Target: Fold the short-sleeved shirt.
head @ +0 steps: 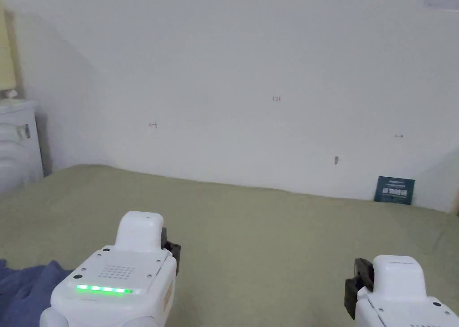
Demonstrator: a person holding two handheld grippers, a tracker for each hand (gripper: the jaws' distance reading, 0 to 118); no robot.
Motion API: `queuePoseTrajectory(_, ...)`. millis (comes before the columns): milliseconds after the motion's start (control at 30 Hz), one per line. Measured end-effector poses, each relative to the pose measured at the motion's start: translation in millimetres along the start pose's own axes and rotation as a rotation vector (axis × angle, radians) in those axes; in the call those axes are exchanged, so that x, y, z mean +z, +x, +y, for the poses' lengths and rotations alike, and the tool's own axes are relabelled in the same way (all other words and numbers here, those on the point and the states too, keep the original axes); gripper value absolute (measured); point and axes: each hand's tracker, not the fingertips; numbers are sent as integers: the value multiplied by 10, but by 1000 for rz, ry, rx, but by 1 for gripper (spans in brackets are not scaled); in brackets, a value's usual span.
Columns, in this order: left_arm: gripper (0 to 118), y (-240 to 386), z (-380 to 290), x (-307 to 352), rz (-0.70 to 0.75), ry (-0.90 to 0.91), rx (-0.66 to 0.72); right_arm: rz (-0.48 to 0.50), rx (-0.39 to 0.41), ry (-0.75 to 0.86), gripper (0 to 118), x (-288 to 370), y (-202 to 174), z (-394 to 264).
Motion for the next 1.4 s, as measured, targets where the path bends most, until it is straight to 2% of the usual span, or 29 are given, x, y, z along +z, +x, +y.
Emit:
queuePoseTrajectory(267,0,-1409,-81,528,377,-26,20,351,-36,-1,0,-326,-1329,23)
queuePoseTrajectory(367,0,-1759,-124,704,470,-38,45,446,-26,-1,0,-355,-1726,54)
queuePoseTrajectory(500,0,-1999,-226,824,536,-68,48,512,-6,10,0,-320,-2051,77)
queuePoseTrajectory(700,0,-2200,-386,758,533,-124,73,561,14,7,0,-317,-2269,44)
queuePoseTrajectory(933,0,-2374,-518,395,462,-178,154,568,33,-35,0,-450,-2357,-88)
queuePoseTrajectory(1100,0,-2505,-785,-235,359,-305,188,560,45,-96,0,-583,-2379,-300)
queuePoseTrajectory(1267,1,-2654,-1258,-1162,244,-499,230,558,72,-199,0,-730,-2370,-653)
queuePoseTrajectory(1300,4,-2682,-1339,-1321,242,-531,223,558,75,-223,0,-760,-2368,-720)
queuePoseTrajectory(1333,20,-2719,-1416,-1492,200,-568,210,559,79,-253,0,-795,-2369,-790)
queuePoseTrajectory(1367,52,-2759,-1491,-1655,148,-618,210,566,69,-270,0,-836,-2371,-861)
queuePoseTrajectory(1400,90,-2789,-1569,-1811,161,-675,204,569,60,-294,0,-880,-2380,-924)
